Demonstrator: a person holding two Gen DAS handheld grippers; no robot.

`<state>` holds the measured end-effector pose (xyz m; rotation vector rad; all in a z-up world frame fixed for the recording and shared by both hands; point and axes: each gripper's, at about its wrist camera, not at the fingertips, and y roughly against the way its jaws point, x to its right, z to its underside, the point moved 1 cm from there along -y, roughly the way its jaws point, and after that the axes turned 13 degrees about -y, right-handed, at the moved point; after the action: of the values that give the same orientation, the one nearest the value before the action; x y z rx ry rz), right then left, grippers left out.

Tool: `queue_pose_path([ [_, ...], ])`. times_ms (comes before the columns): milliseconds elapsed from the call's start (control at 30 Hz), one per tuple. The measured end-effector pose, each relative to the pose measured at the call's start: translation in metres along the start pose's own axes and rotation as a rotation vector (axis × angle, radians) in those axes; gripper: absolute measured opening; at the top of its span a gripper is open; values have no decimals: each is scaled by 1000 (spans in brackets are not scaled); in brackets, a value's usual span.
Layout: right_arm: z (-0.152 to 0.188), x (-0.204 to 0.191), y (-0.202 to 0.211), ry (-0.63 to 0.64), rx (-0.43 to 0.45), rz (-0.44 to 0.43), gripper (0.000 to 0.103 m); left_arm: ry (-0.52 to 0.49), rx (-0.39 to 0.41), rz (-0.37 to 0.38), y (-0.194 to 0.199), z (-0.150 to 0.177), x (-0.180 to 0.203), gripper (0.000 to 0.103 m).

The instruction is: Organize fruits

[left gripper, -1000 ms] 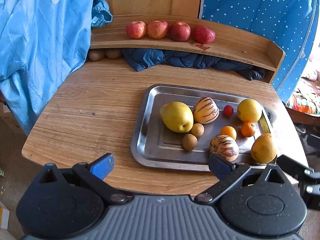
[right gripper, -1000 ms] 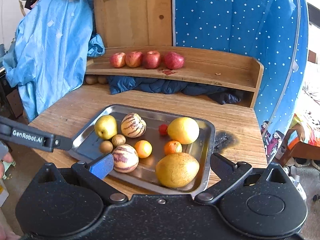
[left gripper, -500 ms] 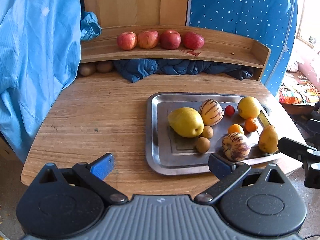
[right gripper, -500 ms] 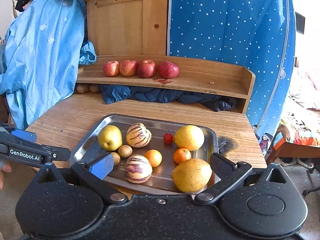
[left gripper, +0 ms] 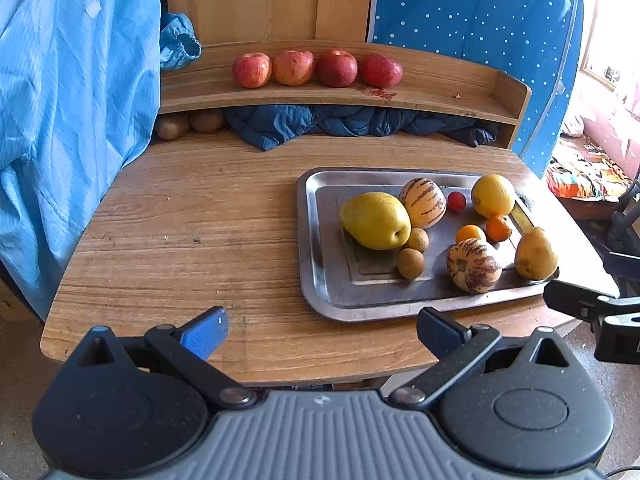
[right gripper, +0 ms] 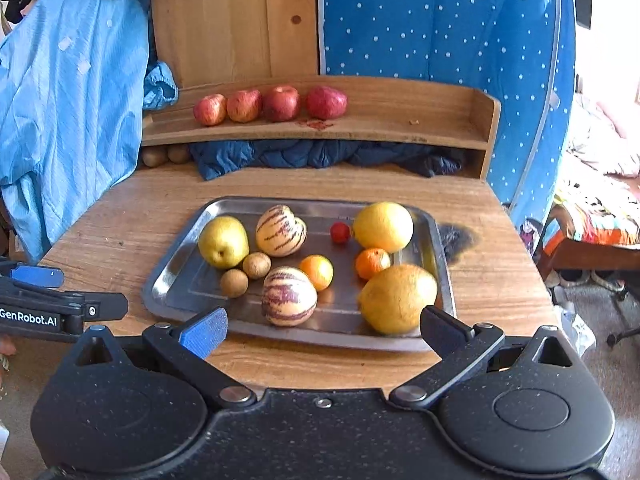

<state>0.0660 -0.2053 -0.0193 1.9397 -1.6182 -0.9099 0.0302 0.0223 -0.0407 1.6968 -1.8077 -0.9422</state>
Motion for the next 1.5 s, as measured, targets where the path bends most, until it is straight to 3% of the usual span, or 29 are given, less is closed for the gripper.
queue_pose_path([
  [1500, 10, 1, 7, 1, -19, 0, 102, 23, -3, -20, 15, 9, 2, 102],
])
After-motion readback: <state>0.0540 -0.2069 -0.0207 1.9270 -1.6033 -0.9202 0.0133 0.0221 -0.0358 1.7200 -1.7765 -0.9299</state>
